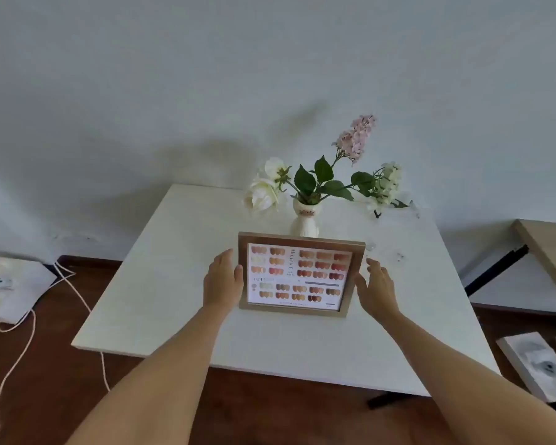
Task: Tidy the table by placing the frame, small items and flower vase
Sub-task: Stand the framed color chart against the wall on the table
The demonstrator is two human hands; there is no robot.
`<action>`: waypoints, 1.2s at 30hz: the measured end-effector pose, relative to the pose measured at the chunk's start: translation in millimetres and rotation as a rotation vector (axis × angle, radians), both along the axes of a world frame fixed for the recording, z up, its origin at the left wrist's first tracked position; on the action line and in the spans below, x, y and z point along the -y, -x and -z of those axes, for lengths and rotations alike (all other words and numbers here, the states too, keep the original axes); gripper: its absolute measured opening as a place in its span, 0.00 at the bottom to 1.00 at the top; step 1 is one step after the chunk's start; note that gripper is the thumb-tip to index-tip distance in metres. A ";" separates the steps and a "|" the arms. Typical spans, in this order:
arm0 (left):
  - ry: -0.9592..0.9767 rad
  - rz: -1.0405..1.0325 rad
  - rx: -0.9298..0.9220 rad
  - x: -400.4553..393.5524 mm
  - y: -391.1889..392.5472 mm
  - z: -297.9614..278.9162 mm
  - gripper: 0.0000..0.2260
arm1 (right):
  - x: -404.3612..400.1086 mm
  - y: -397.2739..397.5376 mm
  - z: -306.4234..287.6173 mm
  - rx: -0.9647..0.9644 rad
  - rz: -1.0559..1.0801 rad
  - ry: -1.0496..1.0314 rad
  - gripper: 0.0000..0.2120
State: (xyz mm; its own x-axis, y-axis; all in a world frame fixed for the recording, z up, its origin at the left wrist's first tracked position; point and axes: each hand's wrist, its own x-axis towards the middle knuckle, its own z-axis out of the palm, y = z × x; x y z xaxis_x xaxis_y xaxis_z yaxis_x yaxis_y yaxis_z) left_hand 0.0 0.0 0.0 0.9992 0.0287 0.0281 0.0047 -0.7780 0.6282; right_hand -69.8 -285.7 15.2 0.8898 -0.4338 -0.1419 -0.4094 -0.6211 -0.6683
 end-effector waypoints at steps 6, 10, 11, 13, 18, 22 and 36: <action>0.168 -0.061 -0.043 18.9 -7.1 27.2 0.14 | -10.4 -2.6 31.5 -0.061 0.120 -0.164 0.18; 0.162 -0.086 -0.052 20.7 -16.7 41.8 0.11 | -11.1 -9.1 45.1 -0.047 0.188 -0.229 0.17; 0.155 -0.087 -0.048 21.0 -18.5 43.9 0.10 | -10.7 -11.1 47.1 -0.040 0.202 -0.235 0.16; 0.154 -0.091 -0.032 21.7 -20.2 45.2 0.10 | -9.9 -15.0 49.2 -0.024 0.232 -0.236 0.15; 0.159 -0.104 -0.002 14.4 -17.3 42.3 0.11 | -8.4 -19.4 46.4 0.034 0.213 -0.219 0.13; 0.187 -0.096 0.077 -2.3 -7.8 30.6 0.14 | -13.8 -21.8 38.7 0.090 0.150 -0.211 0.12; 0.218 -0.429 0.163 -130.3 58.9 -12.2 0.18 | -112.1 -40.0 7.6 0.108 -0.384 -0.249 0.24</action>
